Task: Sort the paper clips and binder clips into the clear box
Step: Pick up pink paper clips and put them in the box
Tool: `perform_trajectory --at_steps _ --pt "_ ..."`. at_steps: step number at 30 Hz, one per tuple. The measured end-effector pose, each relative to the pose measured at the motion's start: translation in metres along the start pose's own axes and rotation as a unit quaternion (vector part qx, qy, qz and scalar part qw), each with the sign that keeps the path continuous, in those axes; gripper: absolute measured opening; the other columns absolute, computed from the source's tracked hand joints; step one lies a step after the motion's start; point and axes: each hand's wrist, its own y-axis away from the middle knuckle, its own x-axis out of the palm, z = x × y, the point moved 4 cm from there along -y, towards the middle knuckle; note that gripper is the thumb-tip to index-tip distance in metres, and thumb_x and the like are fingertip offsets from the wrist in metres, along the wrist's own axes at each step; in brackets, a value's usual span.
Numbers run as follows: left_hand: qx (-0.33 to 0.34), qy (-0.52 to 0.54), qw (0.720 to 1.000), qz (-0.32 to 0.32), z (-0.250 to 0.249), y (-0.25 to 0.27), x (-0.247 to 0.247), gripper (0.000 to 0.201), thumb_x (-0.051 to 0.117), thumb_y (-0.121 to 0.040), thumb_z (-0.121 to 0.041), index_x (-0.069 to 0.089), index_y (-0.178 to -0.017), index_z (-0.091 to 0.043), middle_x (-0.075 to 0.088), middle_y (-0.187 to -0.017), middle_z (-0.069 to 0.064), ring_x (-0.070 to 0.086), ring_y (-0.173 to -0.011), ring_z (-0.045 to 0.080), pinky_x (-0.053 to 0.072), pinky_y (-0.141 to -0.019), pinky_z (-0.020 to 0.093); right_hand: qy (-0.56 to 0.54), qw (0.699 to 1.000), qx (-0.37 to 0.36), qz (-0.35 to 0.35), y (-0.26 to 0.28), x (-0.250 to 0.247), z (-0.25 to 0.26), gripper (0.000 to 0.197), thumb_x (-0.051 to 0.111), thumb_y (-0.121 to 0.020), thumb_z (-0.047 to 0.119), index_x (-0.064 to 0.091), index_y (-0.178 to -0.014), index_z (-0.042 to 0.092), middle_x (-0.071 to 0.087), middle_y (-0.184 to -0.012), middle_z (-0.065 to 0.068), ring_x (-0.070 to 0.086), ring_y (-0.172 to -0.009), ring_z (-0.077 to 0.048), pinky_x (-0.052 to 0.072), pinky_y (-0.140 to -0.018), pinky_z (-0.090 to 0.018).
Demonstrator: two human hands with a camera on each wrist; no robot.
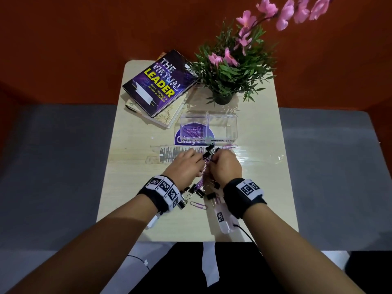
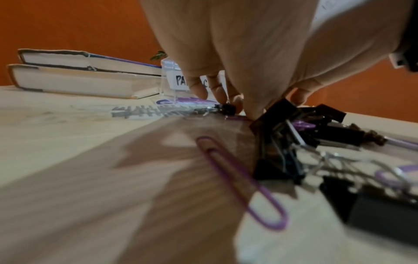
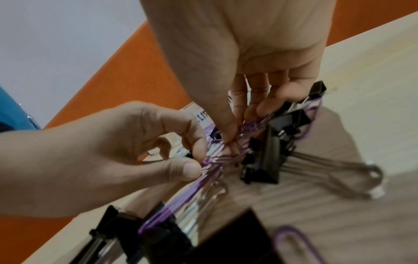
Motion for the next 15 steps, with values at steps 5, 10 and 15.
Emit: perform_trajectory --at_steps 5,10,15 --pt "-0.002 -0.037 0.999 0.006 0.0 0.002 0.002 0.016 0.058 -0.093 -0.023 0.058 -0.103 -0.012 0.055 -0.121 0.005 0.046 -0.114 0.026 0.036 -0.093 0.04 -0.034 0.999 -0.026 -0.007 0.006 -0.008 -0.008 0.004 0.063 -0.079 0.014 0.063 -0.077 0.011 0.065 -0.083 -0.009 0.06 -0.076 -0.028 0.041 -0.062 -0.028" --pt "-0.142 0.185 0.972 -0.035 0.006 0.004 -0.016 0.016 0.049 -0.094 -0.009 0.045 -0.084 -0.021 0.059 -0.092 0.004 0.051 -0.092 0.025 0.045 -0.085 0.04 -0.255 0.967 -0.012 -0.019 0.01 -0.03 -0.026 0.014 0.064 -0.083 -0.002 0.057 -0.077 0.009 0.062 -0.066 0.003 0.062 -0.052 0.004 0.048 -0.053 -0.014" --pt "-0.242 0.263 0.932 -0.068 0.011 -0.004 -0.027 0.023 0.036 -0.092 0.007 0.04 -0.109 -0.009 0.054 -0.069 0.004 0.049 -0.059 0.022 0.04 -0.054 0.036 -0.423 0.905 0.029 0.028 0.01 -0.046 -0.048 0.022 0.043 -0.09 -0.015 0.054 -0.1 0.001 0.047 -0.074 -0.003 0.059 -0.045 -0.004 0.053 -0.051 -0.018"
